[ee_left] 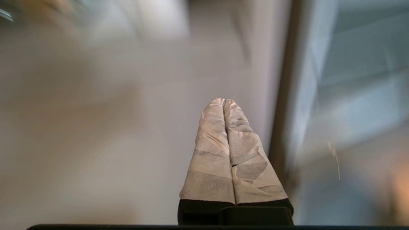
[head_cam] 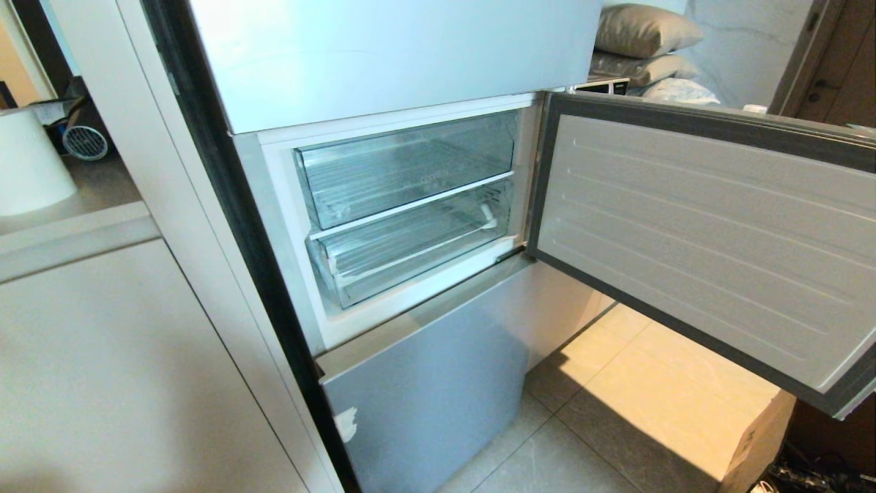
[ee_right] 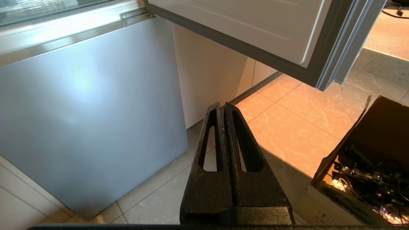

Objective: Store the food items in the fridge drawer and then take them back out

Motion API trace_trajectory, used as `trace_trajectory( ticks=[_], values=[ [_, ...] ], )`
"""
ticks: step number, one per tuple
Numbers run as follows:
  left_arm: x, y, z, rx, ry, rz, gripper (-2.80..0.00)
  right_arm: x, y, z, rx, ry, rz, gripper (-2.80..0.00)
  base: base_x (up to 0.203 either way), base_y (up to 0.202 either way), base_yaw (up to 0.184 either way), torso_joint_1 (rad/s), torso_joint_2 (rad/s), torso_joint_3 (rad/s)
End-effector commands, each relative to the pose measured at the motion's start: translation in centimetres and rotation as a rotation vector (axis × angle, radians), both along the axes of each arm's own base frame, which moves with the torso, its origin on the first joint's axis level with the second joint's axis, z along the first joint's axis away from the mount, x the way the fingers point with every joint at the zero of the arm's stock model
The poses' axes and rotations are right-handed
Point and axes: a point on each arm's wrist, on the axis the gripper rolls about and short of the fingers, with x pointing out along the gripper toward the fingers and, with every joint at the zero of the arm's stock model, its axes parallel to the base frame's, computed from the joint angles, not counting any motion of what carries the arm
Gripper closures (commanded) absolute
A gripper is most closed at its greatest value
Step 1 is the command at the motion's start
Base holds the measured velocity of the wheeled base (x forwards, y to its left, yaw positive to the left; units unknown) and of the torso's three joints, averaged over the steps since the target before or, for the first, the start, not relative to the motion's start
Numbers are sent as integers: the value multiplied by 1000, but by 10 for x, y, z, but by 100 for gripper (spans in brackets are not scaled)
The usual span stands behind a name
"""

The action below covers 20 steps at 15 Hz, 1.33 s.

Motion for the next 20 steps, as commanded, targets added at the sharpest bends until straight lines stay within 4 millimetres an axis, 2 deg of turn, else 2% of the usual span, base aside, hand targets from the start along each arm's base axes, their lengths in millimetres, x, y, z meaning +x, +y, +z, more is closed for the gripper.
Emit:
trace_trajectory(
  ticks=[1,2,3,6,13,16,19,20],
  values=[
    [-28,-5,-86,69,146,-198,0,0,0,0,-1,0,1,0,0,0,0,0,0,0],
    [-32,-6,-108,55,234,-261,0,0,0,0,-1,0,1,0,0,0,0,0,0,0],
    [-36,-7,-117,25,281,-300,0,0,0,0,-3,2,1,0,0,0,0,0,0,0],
    [-36,-7,-113,-109,218,-282,0,0,0,0,-3,2,1,0,0,0,0,0,0,0],
    [-36,-6,-113,-115,217,-282,0,-1,0,5,-15,-16,-8,0,0,0,0,0,0,0],
    [-36,-6,-113,-115,217,-282,0,-2,-3,47,31,-9,-127,0,0,0,0,0,0,0],
    [-36,-6,-113,-115,217,-282,0,17,-5,120,230,-24,-259,0,0,0,0,0,0,0],
    [-36,-6,-113,-115,217,-282,0,23,-4,134,277,-40,-305,0,0,0,0,0,0,0]
  ],
)
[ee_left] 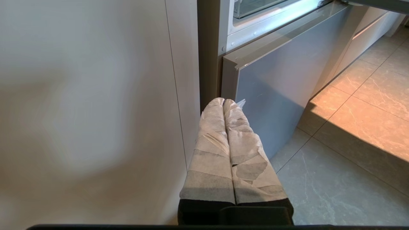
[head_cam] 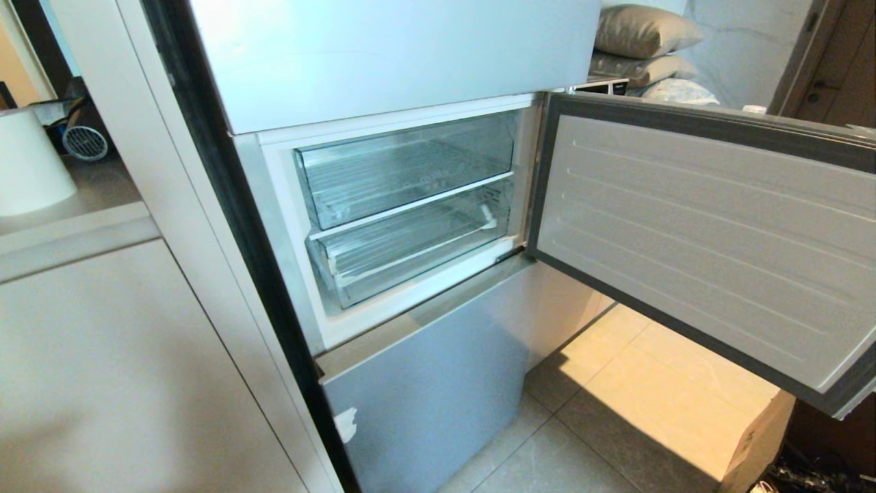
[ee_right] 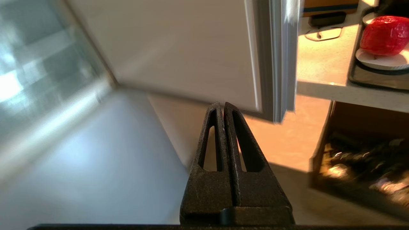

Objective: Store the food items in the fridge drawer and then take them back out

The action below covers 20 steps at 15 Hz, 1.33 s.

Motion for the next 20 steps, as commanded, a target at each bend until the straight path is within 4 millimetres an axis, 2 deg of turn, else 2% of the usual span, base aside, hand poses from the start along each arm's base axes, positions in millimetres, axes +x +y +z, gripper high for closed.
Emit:
trace_trajectory(
  ticks=[1,3,5,8,11,14,16,17,20],
  values=[
    [0,0,0,0,2,1,0,31,-2,37,118,26,-120,0,0,0,0,0,0,0],
    [0,0,0,0,2,1,0,51,-15,55,203,-44,-325,0,0,0,0,0,0,0],
    [0,0,0,0,2,1,0,65,-44,73,279,-172,-488,0,0,0,0,0,0,0],
    [0,0,0,0,2,1,0,80,-109,92,390,-390,-580,0,0,0,0,0,0,0],
    [0,0,0,0,2,1,0,102,-174,87,507,-489,-604,0,0,0,0,0,0,0],
    [0,0,0,0,2,1,0,124,-232,86,650,-560,-558,0,0,0,0,0,0,0],
    [0,0,0,0,2,1,0,143,-259,83,758,-539,-439,0,0,0,0,0,0,0],
    [0,0,0,0,2,1,0,152,-267,84,831,-503,-369,0,0,0,0,0,0,0],
    [0,0,0,0,2,1,0,194,-275,67,1116,-261,-172,0,0,0,0,0,0,0]
  ],
)
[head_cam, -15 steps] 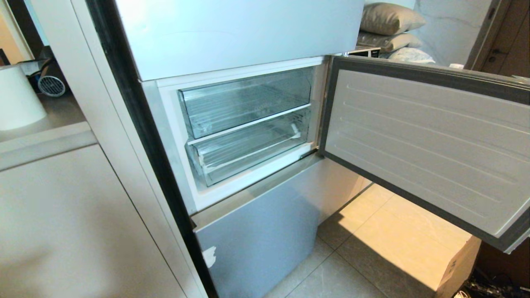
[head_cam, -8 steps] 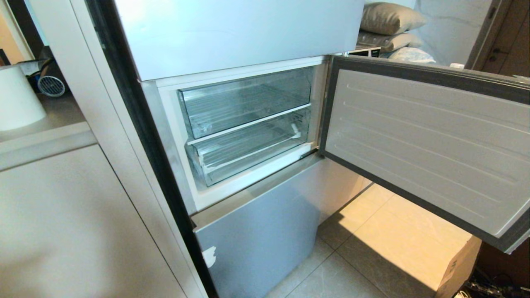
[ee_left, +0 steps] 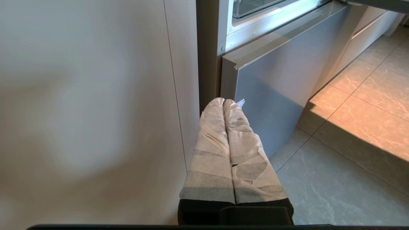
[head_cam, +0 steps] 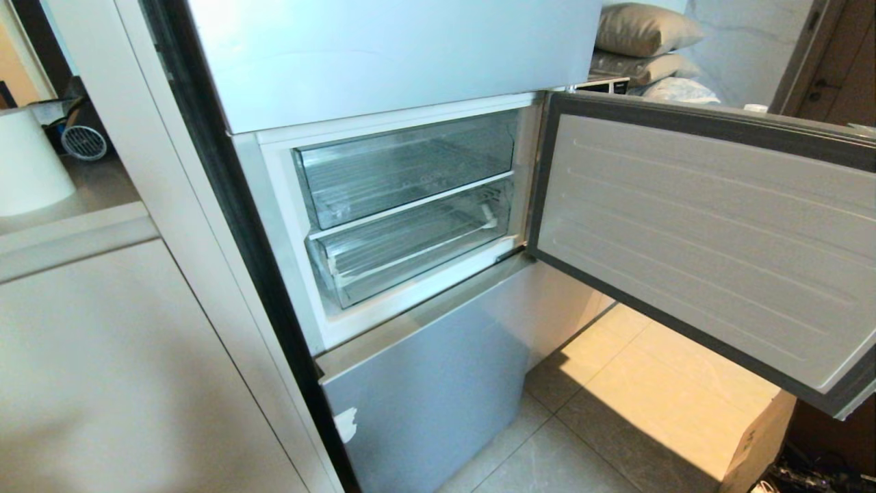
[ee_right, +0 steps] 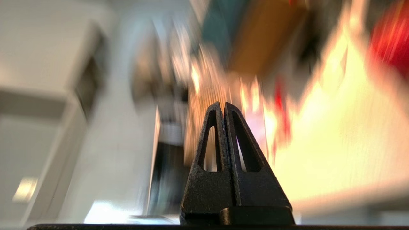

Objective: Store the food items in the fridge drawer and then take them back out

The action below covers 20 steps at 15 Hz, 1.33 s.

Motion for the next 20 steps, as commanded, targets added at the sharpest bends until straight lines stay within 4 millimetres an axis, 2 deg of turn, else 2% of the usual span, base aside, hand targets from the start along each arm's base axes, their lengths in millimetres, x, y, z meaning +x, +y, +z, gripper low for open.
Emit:
trace_trajectory(
  ticks=[1,3,6,8,13,15,16,20],
  values=[
    [0,0,0,0,2,1,0,40,-11,-27,170,64,215,0,0,0,0,0,0,0],
    [0,0,0,0,2,1,0,59,-3,-30,193,75,315,0,0,0,0,0,0,0],
    [0,0,0,0,2,1,0,79,-3,-30,200,79,398,0,0,0,0,0,0,0],
    [0,0,0,0,2,1,0,71,10,-23,231,85,465,0,0,0,0,0,0,0],
    [0,0,0,0,2,1,0,32,64,-11,265,86,591,0,0,0,0,0,0,0],
    [0,0,0,0,2,1,0,13,89,11,194,54,603,0,0,0,0,0,0,0],
    [0,0,0,0,2,1,0,1,106,30,141,22,605,0,0,0,0,0,0,0],
    [0,0,0,0,2,1,0,-37,155,138,-63,-185,624,0,0,0,0,0,0,0]
  ],
)
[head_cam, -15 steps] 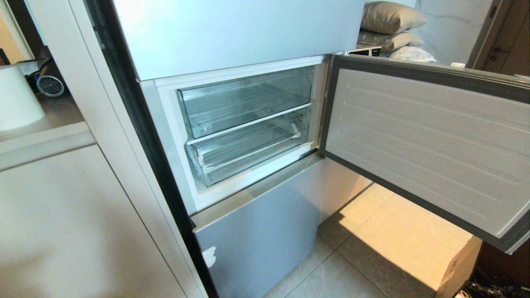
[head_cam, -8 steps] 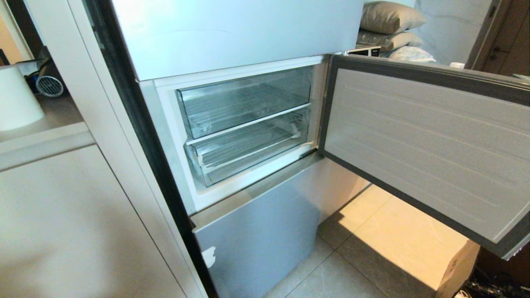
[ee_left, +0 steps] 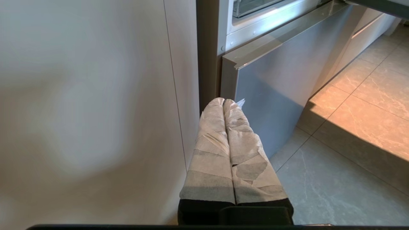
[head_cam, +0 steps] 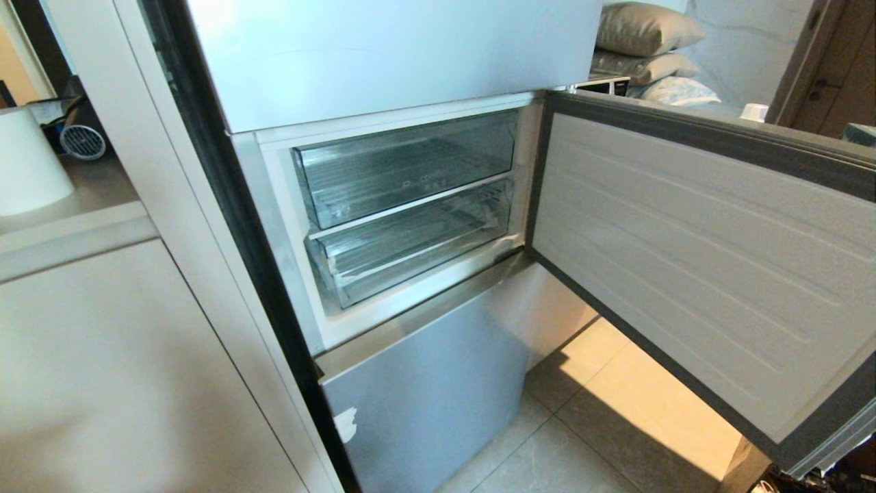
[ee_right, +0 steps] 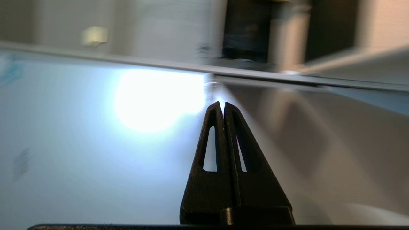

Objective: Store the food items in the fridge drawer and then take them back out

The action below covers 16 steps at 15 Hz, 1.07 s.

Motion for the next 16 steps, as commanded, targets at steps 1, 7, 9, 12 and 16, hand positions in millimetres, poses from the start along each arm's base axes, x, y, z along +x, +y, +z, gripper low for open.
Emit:
trace_trajectory(
  ticks=[1,7,9,12,16],
  values=[
    [0,0,0,0,1,1,0,-34,44,61,-107,-169,-9,0,0,0,0,0,0,0],
    [0,0,0,0,1,1,0,-14,4,-14,-213,-59,-602,0,0,0,0,0,0,0],
    [0,0,0,0,1,1,0,2,1,-54,-178,33,-642,0,0,0,0,0,0,0],
    [0,0,0,0,1,1,0,41,36,-87,-148,111,-448,0,0,0,0,0,0,0],
    [0,0,0,0,1,1,0,87,109,-107,-161,162,-145,0,0,0,0,0,0,0]
  ],
)
